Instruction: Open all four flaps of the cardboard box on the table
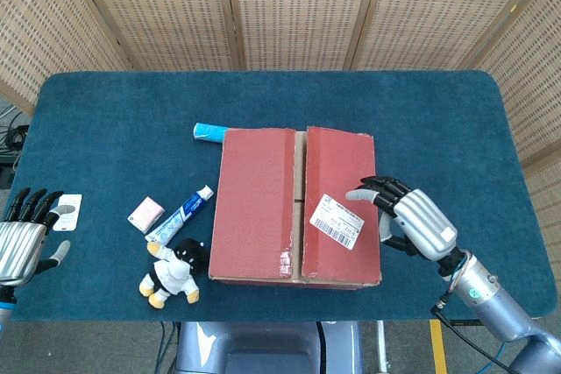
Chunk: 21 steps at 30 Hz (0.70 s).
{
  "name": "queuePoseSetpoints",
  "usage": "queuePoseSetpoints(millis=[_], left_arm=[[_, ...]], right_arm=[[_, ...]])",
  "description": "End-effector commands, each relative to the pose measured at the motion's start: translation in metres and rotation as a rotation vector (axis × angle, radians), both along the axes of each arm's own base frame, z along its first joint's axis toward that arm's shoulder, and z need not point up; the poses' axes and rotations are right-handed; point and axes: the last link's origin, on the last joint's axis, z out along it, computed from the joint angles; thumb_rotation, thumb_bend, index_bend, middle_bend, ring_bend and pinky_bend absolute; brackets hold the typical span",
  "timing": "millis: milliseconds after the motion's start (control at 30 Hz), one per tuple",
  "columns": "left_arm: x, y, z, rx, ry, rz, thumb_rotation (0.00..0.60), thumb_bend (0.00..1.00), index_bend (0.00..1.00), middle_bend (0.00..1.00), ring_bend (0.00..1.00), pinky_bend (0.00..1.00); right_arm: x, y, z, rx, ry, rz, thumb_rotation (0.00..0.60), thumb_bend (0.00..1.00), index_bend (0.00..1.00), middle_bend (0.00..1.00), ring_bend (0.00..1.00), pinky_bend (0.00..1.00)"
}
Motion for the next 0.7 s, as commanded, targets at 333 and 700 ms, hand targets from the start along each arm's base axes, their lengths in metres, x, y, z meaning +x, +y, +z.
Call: queuePoseSetpoints(millis=[333, 700], left_arm=[[-0.001, -0.004, 0.0, -0.01, 0.002, 0.014, 0.585, 0.35, 0.27, 0.15, 0.09, 0.0], [-0.005, -0.003, -0.001, -0.009, 0.0, 0.03, 0.585, 0.35, 0.27, 0.15, 0.09, 0.0]], right_arm=[[0.07, -0.01, -0.036, 0.194, 0.04, 0.193, 0.6, 0.98, 0.26, 0.31, 0.2, 0.19], [0.086, -0.02, -0.056, 0.212, 0.119, 0.233, 0.6, 0.98, 0.26, 0.31, 0.2, 0.19]])
